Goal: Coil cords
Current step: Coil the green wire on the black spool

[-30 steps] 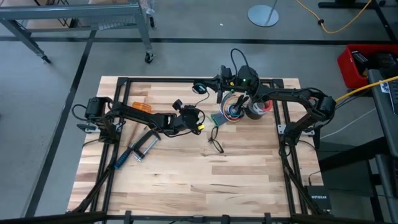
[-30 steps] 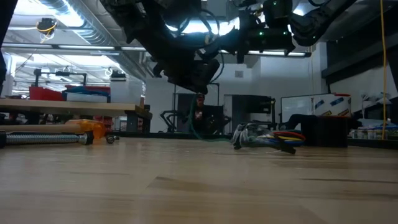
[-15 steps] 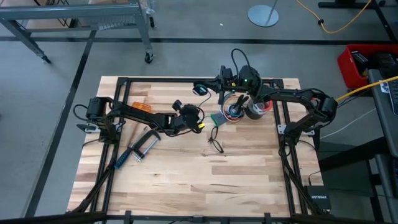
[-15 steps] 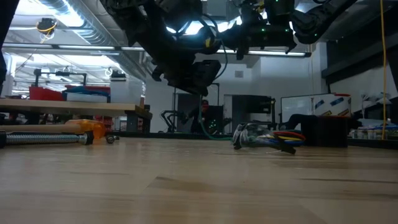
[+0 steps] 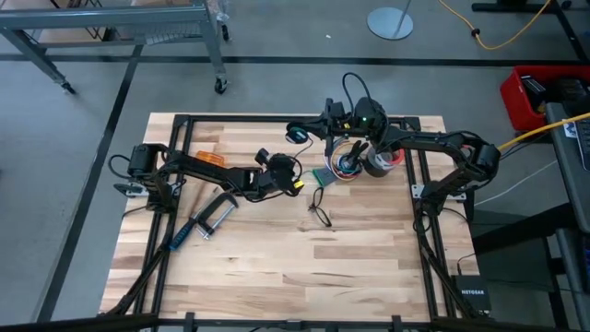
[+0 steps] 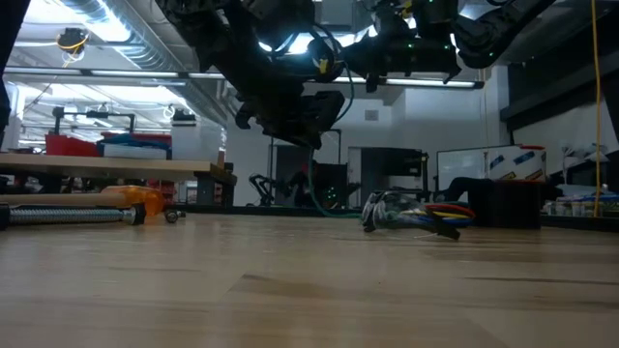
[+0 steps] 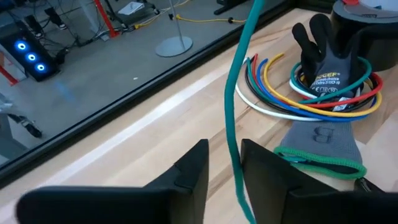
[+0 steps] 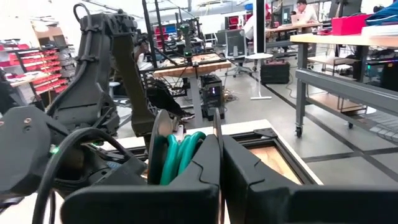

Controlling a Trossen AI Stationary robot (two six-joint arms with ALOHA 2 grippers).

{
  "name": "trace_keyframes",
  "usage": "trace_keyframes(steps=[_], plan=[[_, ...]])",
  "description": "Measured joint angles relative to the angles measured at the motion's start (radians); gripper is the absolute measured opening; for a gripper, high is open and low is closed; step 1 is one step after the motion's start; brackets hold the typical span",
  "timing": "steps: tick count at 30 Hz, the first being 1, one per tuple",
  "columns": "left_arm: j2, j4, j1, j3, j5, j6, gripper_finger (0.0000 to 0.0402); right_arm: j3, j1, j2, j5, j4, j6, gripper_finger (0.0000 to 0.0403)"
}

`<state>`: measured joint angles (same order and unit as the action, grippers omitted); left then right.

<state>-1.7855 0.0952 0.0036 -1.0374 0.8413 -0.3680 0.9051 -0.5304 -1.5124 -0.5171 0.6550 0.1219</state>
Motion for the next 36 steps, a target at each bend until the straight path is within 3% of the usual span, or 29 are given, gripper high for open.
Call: trace_keyframes(steps=[9, 20, 28, 36], plan=[[0.0, -0.002, 0.0, 0.0, 0.0, 0.002, 0.0007, 0.0, 0.0, -0.001, -0.018, 0.002, 0.002, 0.0003], [0.0, -0.083, -0.021, 0.0, 0.0, -0.002, 0.0003, 0.0, -0.031, -0.001, -0.036, -0.035, 0.001, 0.0003], [0.027, -0.284, -0.022, 0.0, 0.019, -0.113, 0.0002, 0.0, -0.095, -0.002, -0.154, -0.238, -0.05, 0.0003], [0.086, -0.434, -0.012, 0.0, 0.019, -0.137, 0.0001, 0.0, -0.08, -0.002, -0.156, -0.482, -0.227, 0.0003]])
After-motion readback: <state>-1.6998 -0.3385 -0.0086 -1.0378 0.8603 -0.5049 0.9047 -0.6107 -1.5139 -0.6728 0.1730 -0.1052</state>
